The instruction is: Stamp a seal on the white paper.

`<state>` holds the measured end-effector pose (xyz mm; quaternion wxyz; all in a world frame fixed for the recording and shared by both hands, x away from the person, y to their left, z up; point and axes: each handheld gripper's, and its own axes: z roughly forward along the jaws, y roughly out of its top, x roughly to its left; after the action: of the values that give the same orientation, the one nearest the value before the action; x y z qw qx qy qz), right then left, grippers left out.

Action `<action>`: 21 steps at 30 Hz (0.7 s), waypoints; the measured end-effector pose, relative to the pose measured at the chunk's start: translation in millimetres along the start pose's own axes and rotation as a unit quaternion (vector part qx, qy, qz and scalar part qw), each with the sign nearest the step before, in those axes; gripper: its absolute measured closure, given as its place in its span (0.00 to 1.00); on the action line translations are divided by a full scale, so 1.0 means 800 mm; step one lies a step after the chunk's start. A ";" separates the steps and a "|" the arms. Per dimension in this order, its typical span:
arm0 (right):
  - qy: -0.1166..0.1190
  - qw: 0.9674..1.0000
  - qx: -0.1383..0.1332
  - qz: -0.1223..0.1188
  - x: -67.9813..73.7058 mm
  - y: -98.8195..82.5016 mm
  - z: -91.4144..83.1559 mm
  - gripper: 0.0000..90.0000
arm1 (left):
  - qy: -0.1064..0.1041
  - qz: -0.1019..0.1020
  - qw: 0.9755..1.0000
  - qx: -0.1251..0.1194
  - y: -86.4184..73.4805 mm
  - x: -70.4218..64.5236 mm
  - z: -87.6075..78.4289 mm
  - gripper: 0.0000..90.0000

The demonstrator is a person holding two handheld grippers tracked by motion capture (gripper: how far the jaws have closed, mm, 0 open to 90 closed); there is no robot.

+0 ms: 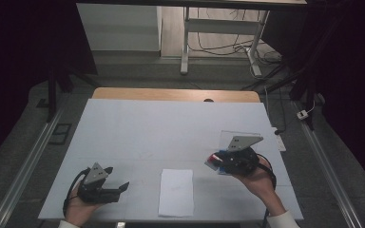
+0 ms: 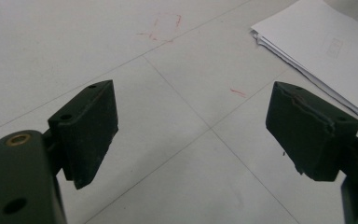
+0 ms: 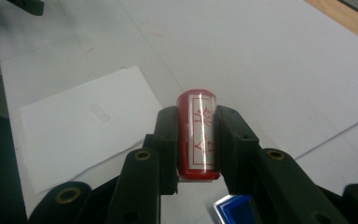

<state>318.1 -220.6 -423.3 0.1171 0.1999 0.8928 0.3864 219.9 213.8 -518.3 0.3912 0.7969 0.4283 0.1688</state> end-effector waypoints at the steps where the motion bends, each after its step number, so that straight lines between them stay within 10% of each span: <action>1: 0.002 1.000 0.000 -0.002 0.002 0.002 0.001 0.78 | 0.000 0.000 1.000 0.000 0.000 0.000 0.000 0.19; 21: 0.049 0.998 -0.003 -0.047 0.046 0.027 0.025 0.78 | 0.000 0.001 1.000 0.002 0.000 0.000 0.001 0.19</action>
<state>298.3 -177.7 -422.7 0.0921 0.1378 0.9048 0.3923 220.3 213.3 -518.8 0.3890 0.7983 0.4278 0.1686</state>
